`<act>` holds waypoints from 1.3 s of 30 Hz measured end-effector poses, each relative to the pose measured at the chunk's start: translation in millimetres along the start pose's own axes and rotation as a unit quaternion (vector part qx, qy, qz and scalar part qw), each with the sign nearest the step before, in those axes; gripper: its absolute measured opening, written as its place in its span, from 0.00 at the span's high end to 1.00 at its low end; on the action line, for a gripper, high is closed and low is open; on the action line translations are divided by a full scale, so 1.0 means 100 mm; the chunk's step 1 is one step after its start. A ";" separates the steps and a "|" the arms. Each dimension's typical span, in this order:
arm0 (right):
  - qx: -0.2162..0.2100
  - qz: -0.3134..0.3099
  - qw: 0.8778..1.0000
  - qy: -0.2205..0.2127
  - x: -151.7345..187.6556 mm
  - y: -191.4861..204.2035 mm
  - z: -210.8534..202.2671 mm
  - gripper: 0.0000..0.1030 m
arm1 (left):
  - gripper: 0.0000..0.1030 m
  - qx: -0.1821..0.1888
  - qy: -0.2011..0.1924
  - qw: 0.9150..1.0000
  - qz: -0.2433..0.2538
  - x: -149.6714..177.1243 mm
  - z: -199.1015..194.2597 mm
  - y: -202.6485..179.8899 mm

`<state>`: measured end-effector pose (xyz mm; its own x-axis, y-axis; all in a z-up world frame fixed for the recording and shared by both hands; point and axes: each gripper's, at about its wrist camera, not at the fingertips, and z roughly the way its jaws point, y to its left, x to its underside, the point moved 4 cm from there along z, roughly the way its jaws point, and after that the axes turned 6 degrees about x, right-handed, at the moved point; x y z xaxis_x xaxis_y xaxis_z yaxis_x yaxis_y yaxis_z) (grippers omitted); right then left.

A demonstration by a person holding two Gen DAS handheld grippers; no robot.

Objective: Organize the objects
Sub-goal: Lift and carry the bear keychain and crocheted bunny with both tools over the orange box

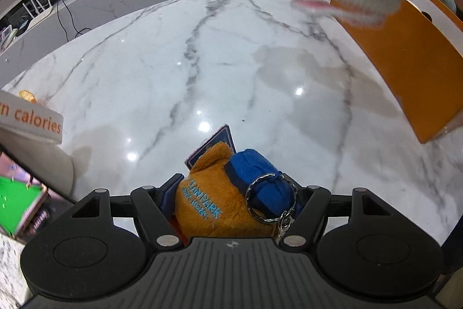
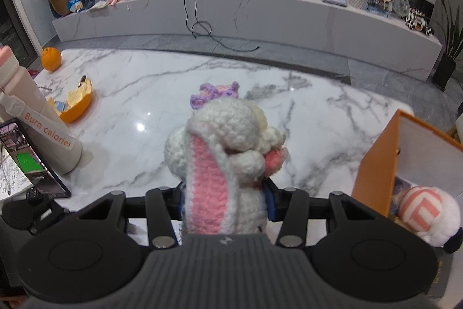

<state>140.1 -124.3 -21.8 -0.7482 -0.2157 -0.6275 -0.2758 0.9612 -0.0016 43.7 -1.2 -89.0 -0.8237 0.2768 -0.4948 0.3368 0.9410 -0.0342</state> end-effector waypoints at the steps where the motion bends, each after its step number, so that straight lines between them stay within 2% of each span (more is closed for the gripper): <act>1: -0.001 0.002 1.000 -0.003 0.00 -0.01 -0.03 0.52 | 0.21 0.001 0.000 1.000 0.000 0.01 0.00 -0.01; 6: -0.005 0.010 1.000 -0.023 -0.02 -0.11 -0.22 0.52 | 0.21 -0.007 0.001 1.000 0.015 0.09 -0.04 -0.10; 12: -0.003 0.022 0.999 -0.033 0.05 -0.32 -0.37 0.52 | 0.21 -0.010 -0.002 1.000 0.003 0.16 -0.14 -0.16; 20: -0.006 0.046 0.997 -0.058 0.07 -0.58 -0.63 0.52 | 0.21 -0.016 0.000 1.000 0.017 0.15 -0.28 -0.38; 30: -0.001 0.071 0.995 -0.077 0.19 -0.93 -0.90 0.51 | 0.21 -0.028 -0.031 0.998 0.051 -0.26 -0.57 -0.70; 39: 0.010 0.100 0.990 -0.094 0.28 -1.34 -1.11 0.52 | 0.21 -0.011 -0.077 0.993 0.092 -0.82 -0.72 -1.20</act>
<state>89.1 -277.8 47.3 -0.6602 0.0135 -0.7510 -0.1201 0.9851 0.1233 37.6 -122.5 18.5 -0.6683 0.4136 -0.6183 0.4648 0.8811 0.0869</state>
